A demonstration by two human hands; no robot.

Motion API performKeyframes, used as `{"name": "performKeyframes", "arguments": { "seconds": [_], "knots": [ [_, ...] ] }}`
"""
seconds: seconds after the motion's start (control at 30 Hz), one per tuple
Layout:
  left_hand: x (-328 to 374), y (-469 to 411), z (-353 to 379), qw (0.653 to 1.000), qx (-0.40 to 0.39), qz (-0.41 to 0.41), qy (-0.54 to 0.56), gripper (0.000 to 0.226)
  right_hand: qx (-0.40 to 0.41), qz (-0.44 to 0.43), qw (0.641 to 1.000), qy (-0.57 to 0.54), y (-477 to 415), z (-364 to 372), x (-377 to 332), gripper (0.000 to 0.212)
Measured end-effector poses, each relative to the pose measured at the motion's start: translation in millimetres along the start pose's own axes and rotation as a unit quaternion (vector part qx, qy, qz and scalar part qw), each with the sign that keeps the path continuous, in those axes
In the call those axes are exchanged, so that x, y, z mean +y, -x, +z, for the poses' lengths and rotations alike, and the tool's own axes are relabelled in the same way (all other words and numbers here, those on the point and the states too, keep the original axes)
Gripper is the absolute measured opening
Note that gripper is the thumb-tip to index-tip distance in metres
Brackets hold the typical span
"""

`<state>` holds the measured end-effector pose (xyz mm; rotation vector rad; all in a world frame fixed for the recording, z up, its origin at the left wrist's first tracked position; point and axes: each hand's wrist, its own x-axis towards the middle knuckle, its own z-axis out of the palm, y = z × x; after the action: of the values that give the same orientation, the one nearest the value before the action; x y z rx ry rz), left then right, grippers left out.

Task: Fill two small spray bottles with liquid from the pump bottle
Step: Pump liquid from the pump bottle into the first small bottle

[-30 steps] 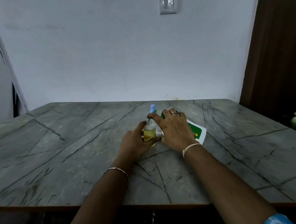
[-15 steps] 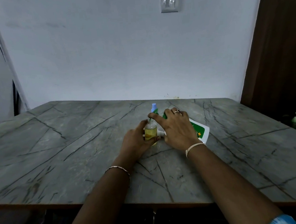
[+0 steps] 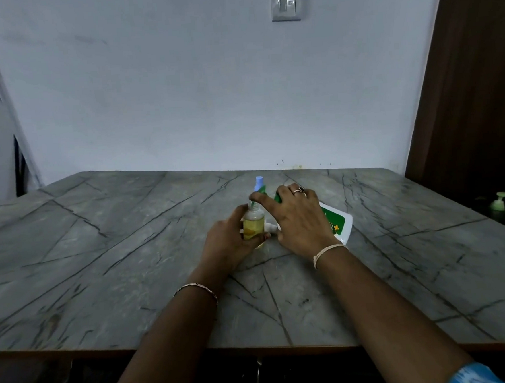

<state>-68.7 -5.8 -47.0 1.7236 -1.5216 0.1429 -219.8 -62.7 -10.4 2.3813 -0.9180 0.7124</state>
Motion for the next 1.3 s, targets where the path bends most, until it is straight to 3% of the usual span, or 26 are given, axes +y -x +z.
{"name": "performKeyframes", "arguments": {
  "seconds": [0.2, 0.47, 0.7, 0.93, 1.17, 1.3],
  "knots": [
    [0.0, 0.6, -0.9, 1.0, -0.01, -0.005, 0.009, 0.079, 0.019, 0.014, 1.0, -0.009, -4.4, 2.5, -7.2, 0.07],
    [-0.9, -0.2, 0.0, 1.0, -0.009, -0.01, 0.006, 0.08, 0.023, 0.001, 1.0, 0.019, -0.8, 7.3, -1.0, 0.08],
    [1.9, 1.2, -1.9, 1.0, -0.011, -0.013, 0.01, 0.081, 0.035, 0.021, 0.999, -0.007, -4.6, 3.4, -8.7, 0.067],
    [0.9, 0.1, -1.6, 1.0, -0.008, -0.01, 0.01, 0.081, 0.042, 0.005, 0.999, 0.03, 0.5, 10.1, -2.4, 0.08],
    [3.0, 1.5, -3.9, 1.0, -0.016, -0.009, 0.016, 0.079, 0.03, 0.023, 0.999, -0.005, -3.6, 3.7, -7.7, 0.068],
    [3.8, 1.2, -3.6, 1.0, -0.022, -0.012, 0.015, 0.081, 0.045, 0.015, 0.999, 0.013, -1.7, 8.5, -4.7, 0.075]
  ]
}}
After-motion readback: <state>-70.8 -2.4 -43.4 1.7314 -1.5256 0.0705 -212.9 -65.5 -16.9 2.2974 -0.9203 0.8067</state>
